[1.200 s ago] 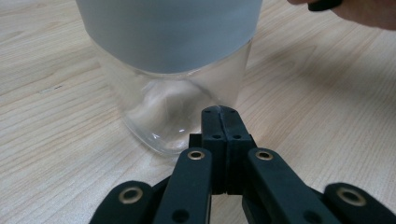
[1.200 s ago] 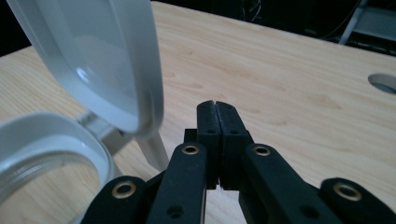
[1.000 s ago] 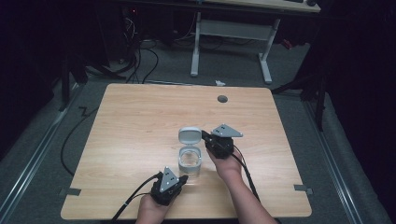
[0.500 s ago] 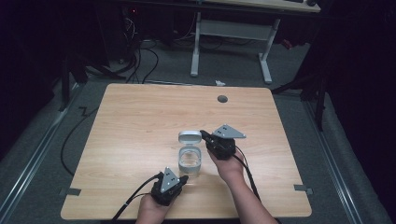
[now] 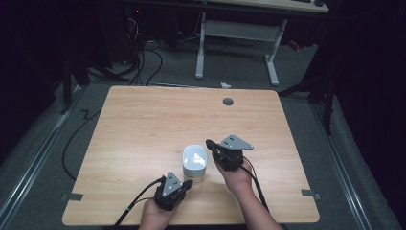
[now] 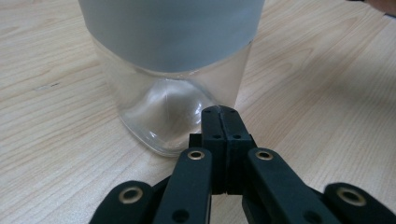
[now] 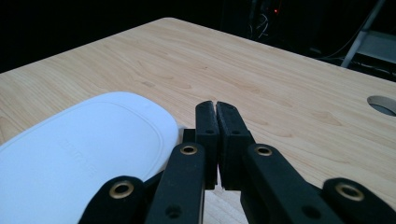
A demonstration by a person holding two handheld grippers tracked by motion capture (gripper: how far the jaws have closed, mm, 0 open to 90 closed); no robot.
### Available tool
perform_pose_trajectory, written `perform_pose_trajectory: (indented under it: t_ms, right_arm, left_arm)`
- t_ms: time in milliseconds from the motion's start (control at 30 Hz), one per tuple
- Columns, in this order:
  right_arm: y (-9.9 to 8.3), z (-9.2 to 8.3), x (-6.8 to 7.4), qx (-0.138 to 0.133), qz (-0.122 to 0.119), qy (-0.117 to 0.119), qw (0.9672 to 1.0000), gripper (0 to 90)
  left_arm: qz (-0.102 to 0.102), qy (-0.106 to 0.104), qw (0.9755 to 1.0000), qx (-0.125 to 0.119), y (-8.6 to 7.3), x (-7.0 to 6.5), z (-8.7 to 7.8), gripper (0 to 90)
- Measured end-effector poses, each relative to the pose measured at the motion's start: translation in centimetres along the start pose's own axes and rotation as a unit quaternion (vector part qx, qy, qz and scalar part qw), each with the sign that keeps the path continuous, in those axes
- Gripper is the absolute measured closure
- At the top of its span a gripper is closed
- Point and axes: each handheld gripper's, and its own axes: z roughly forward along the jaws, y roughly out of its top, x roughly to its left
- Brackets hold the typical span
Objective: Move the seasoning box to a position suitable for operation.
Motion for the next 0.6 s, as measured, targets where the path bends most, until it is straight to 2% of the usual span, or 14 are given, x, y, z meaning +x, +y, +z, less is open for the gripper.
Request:
perform_pose_trajectory:
  t_ms: [133,267,367,467,600]
  right_arm:
    - [-0.2,0.0,-0.5,0.003,0.003,-0.004,1.0,86.6]
    - [-0.6,-0.1,-1.2,0.003,0.009,-0.007,0.9999,85.2]
    - [-1.0,-0.2,-1.7,0.008,0.016,-0.01,0.9998,84.0]
    - [-1.4,-0.3,-2.1,0.013,0.02,-0.013,0.9996,82.2]
    - [-2.2,-0.5,-2.5,0.026,0.027,-0.017,0.9992,79.1]
  left_arm:
    - [0.004,-0.007,1.0,0.005,0.0,-0.1,-0.2,90.0]
    - [-0.01,-0.018,0.9998,0.002,0.8,-0.1,-1.1,90.0]
    - [-0.005,-0.021,0.9998,-0.002,1.3,0.0,-1.8,90.0]
    - [0.005,-0.02,0.9998,0.0,1.7,0.5,-2.3,90.0]
    - [0.005,-0.009,0.9999,-0.006,2.4,1.7,-2.9,88.5]
